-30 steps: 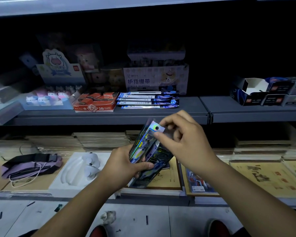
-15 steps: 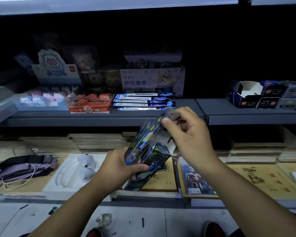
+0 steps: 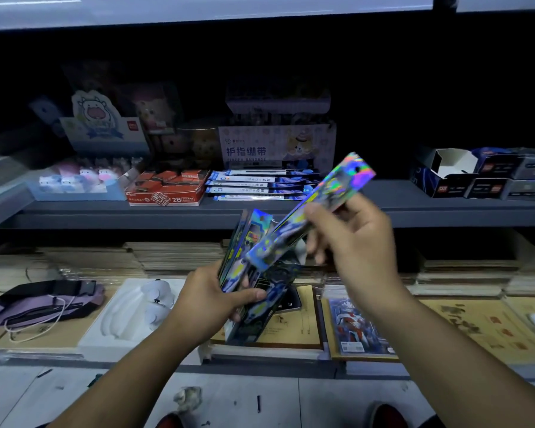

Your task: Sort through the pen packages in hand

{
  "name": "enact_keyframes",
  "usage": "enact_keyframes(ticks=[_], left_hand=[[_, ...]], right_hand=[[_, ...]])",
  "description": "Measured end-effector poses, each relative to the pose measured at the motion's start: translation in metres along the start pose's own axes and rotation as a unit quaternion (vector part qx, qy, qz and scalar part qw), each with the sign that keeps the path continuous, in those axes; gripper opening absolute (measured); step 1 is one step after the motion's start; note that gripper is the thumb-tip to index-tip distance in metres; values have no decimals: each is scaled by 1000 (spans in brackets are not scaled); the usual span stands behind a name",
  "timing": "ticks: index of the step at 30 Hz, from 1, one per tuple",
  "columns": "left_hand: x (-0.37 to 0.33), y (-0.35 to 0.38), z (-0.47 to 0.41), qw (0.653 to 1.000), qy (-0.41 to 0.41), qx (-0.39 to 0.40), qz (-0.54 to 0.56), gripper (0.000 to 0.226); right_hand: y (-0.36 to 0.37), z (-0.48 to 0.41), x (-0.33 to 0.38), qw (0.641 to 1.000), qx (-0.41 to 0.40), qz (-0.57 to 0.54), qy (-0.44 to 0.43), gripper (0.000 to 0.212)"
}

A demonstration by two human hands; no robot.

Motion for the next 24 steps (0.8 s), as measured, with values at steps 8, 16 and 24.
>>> enact_keyframes(ticks=[8, 16, 24], left_hand=[[2, -6, -2, 1000, 3, -23, 4, 37], [-5, -3, 0, 999, 31, -25, -10, 35], [-6, -6, 1, 995, 69, -50, -56, 33]], right_hand=[[-31, -10, 6, 992, -120, -12, -37, 10], [-11, -7, -8, 993, -14, 118, -2, 5], [7, -2, -18, 942, 46, 332, -30, 14]])
Point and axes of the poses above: each hand's wrist, its own z-axis away from the middle knuckle, its own y-axis out of the palm, x = y × z, the point moved 6 cm from there along -z, towards the middle knuckle, and after that the axes turned 3 degrees about y, right-handed, at the moved point
